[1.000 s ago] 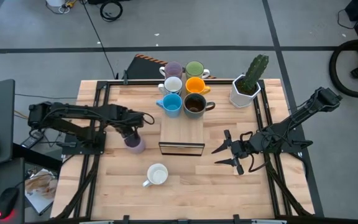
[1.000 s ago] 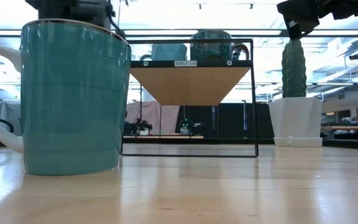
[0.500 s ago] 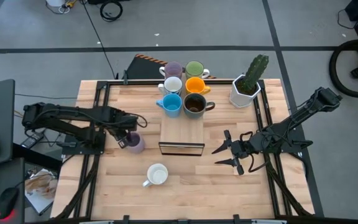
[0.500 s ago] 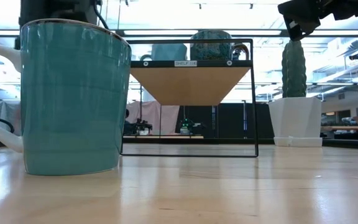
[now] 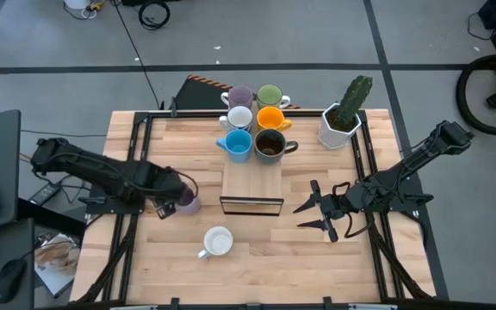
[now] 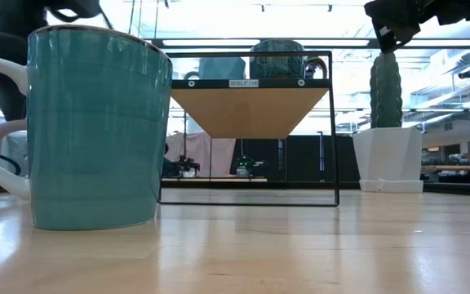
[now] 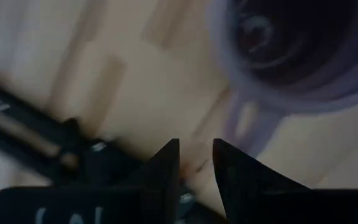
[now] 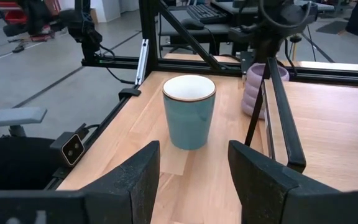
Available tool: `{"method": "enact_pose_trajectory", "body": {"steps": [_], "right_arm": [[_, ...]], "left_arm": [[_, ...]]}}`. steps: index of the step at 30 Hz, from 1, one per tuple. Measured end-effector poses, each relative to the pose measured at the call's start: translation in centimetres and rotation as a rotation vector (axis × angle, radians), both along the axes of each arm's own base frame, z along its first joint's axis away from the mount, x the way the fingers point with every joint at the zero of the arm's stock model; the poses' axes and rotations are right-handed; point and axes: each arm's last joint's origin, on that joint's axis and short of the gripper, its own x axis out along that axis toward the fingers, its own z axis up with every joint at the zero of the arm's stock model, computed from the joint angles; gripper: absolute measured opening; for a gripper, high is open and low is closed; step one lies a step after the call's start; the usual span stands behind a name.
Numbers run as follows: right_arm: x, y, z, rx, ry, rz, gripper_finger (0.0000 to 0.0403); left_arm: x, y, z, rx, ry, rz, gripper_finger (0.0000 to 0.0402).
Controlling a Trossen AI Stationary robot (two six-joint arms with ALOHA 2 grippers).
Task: Place coffee mugs
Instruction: Put the purple mug on the shelf
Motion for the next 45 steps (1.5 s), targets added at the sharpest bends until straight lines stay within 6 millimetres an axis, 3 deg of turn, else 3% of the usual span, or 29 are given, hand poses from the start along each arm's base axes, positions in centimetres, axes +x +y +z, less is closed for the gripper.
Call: {"method": "enact_pose_trajectory", "body": {"steps": [3, 7, 17, 27, 31, 35, 45], "right_arm": [[0.0, 0.0, 0.0, 0.0, 0.0, 0.0, 0.0196], [0.0, 0.0, 0.0, -0.003, 0.002, 0.0, 0.0196], [0.0, 0.0, 0.0, -0.007, 0.003, -0.004, 0.0196], [0.0, 0.0, 0.0, -0.005, -0.002, -0.005, 0.0196], [0.0, 0.0, 0.0, -0.008, -0.004, -0.005, 0.0196], [0.0, 0.0, 0.0, -0.009, -0.004, -0.005, 0.0196], [0.0, 0.0, 0.0, -0.011, -0.007, -0.004, 0.0196]], "left_arm": [[-1.5, 0.1, 0.6, 0.067, 0.032, 0.022, 0.0102], [-2.3, -0.3, 1.7, 0.012, -0.095, 0.013, 0.0102], [-2.5, -2.4, 2.3, -0.074, -0.238, -0.044, 0.0107], [-1.3, -4.0, 0.8, 0.045, -0.162, -0.174, 0.0222], [-0.6, -4.2, 0.1, 0.085, -0.116, -0.228, 0.0248], [0.1, -4.6, -0.6, 0.091, -0.106, -0.229, 0.0246], [1.3, -5.1, -1.8, 0.11, -0.085, -0.218, 0.0194]]}}
